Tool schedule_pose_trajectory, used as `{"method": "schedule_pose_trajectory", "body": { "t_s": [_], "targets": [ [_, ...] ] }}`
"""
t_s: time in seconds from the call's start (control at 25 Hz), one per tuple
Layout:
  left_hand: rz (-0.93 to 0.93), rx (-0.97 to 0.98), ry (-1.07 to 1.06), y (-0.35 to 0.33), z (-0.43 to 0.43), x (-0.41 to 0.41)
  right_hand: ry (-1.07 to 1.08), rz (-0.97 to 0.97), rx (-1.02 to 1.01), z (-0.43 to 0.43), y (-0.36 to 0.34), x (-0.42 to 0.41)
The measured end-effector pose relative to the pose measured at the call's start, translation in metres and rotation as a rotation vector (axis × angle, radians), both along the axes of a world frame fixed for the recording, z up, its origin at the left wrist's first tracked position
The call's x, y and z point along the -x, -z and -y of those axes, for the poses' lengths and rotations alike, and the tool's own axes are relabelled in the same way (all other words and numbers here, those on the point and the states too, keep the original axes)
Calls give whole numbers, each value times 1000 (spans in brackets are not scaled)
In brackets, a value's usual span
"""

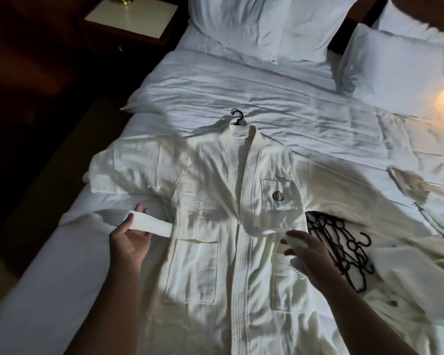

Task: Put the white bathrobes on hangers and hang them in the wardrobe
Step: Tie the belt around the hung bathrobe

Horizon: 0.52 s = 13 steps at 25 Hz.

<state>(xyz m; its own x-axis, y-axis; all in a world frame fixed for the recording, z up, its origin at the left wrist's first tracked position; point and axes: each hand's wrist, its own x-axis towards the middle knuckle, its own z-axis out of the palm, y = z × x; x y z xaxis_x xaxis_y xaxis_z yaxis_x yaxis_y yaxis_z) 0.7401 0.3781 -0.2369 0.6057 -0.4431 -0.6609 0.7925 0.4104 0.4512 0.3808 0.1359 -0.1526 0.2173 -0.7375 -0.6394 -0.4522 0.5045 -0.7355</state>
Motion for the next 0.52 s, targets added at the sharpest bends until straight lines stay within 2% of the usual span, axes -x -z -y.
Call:
{"method": "schedule_pose_trajectory", "body": {
  "t_s": [0.16, 0.24, 0.4, 0.52],
  "targets": [
    [240, 48, 23, -76, -3, -11, 14, 76, 99, 8, -32, 1],
    [397, -16, 105, -125, -4, -12, -53, 90, 160, 12, -49, 1],
    [712, -215, 413, -220, 14, 37, -209, 168, 267, 13, -92, -9],
    [909, -326, 658, -252, 41, 103, -304, 216, 291, 9, -111, -15]
  ]
}}
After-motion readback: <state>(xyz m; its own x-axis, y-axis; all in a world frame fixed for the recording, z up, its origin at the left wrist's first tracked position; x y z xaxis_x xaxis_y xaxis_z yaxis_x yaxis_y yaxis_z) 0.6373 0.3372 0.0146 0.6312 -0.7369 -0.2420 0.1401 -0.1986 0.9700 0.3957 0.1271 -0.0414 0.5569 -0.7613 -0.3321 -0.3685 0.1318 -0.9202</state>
